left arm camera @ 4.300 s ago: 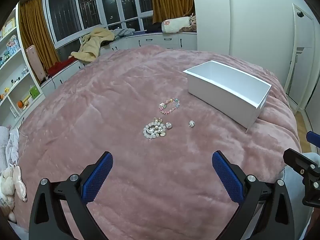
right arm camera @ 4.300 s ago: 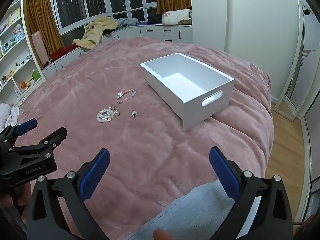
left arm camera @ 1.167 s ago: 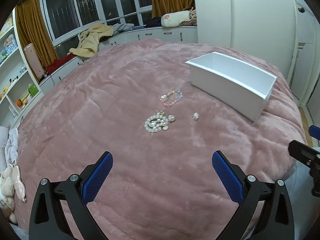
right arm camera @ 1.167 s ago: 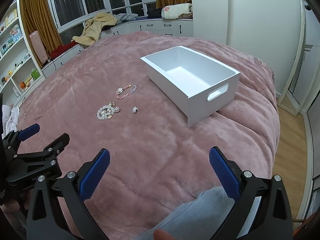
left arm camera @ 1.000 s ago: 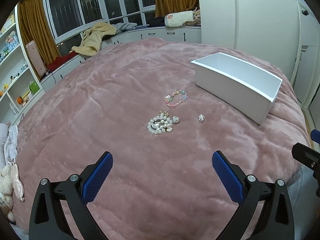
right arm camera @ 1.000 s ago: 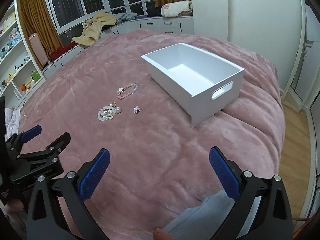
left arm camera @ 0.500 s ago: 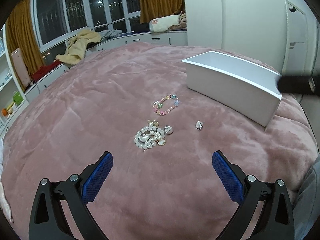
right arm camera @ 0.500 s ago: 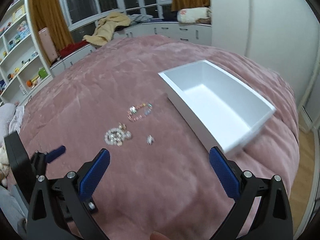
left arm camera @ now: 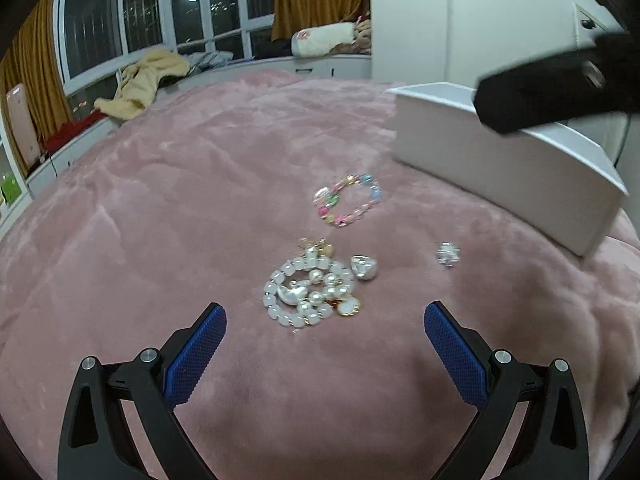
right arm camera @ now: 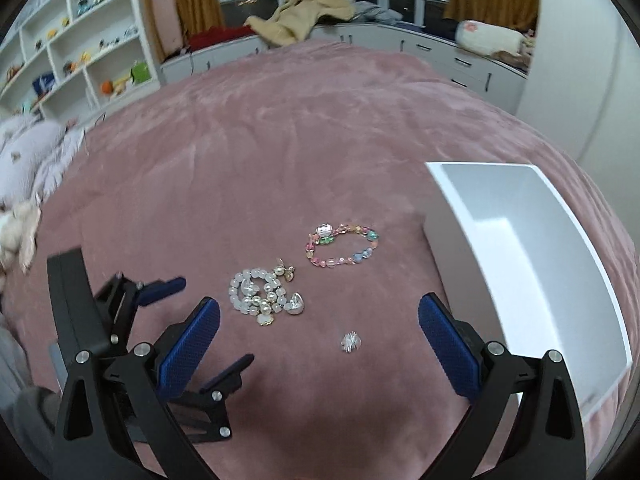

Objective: Organize jewelry
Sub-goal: 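Reach left tool to white pearl bracelet while right tool reaches silver brooch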

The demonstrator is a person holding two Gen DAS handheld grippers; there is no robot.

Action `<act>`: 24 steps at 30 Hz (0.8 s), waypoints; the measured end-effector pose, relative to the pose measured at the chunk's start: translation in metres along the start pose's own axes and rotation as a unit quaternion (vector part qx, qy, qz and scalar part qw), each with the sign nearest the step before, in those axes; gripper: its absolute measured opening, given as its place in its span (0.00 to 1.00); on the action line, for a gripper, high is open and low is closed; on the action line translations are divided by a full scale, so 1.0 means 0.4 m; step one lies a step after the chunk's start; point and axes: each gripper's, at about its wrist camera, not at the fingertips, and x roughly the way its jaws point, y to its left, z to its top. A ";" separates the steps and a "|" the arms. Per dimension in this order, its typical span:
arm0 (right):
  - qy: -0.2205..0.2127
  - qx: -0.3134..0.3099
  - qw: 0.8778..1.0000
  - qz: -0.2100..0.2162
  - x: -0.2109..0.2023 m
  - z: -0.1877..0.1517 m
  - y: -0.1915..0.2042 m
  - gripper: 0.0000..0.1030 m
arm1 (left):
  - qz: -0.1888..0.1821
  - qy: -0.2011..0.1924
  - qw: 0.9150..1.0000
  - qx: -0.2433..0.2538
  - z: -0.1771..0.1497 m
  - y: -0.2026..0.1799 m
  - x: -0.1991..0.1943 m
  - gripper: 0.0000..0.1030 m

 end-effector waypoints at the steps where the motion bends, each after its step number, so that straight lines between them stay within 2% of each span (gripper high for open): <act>1: 0.003 -0.001 1.000 0.004 0.016 -0.001 0.003 0.95 | 0.006 0.003 1.000 -0.002 0.001 0.007 0.018 0.96; 6: 0.027 0.015 0.999 0.020 0.088 -0.017 0.000 0.95 | 0.009 0.020 1.000 -0.001 0.000 0.022 0.078 0.92; 8: 0.037 0.026 0.999 0.022 0.117 -0.016 -0.012 0.95 | 0.010 0.030 0.999 -0.004 -0.002 0.031 0.105 0.83; 10: 0.050 0.045 0.997 0.024 0.149 -0.019 -0.034 0.95 | 0.000 0.048 0.999 -0.012 -0.008 0.043 0.133 0.68; 12: 0.063 0.059 0.996 0.021 0.175 -0.023 -0.055 0.95 | -0.016 0.051 0.998 -0.021 -0.013 0.054 0.145 0.65; 14: 0.079 0.076 0.994 0.011 0.201 -0.030 -0.077 0.91 | -0.021 0.049 0.998 -0.023 -0.014 0.056 0.145 0.60; 16: 0.103 0.092 0.990 0.001 0.235 -0.041 -0.099 0.82 | -0.018 0.050 0.998 -0.024 -0.013 0.060 0.150 0.48; 20: 0.145 0.097 0.985 -0.016 0.293 -0.076 -0.122 0.70 | -0.032 0.053 0.997 -0.035 -0.011 0.075 0.150 0.40; 23: 0.131 0.069 0.989 -0.030 0.298 -0.088 -0.109 0.65 | -0.031 0.054 0.997 -0.037 -0.013 0.075 0.141 0.32; 24: 0.127 0.068 0.989 -0.026 0.297 -0.093 -0.108 0.60 | -0.033 0.055 0.997 -0.038 -0.013 0.076 0.137 0.28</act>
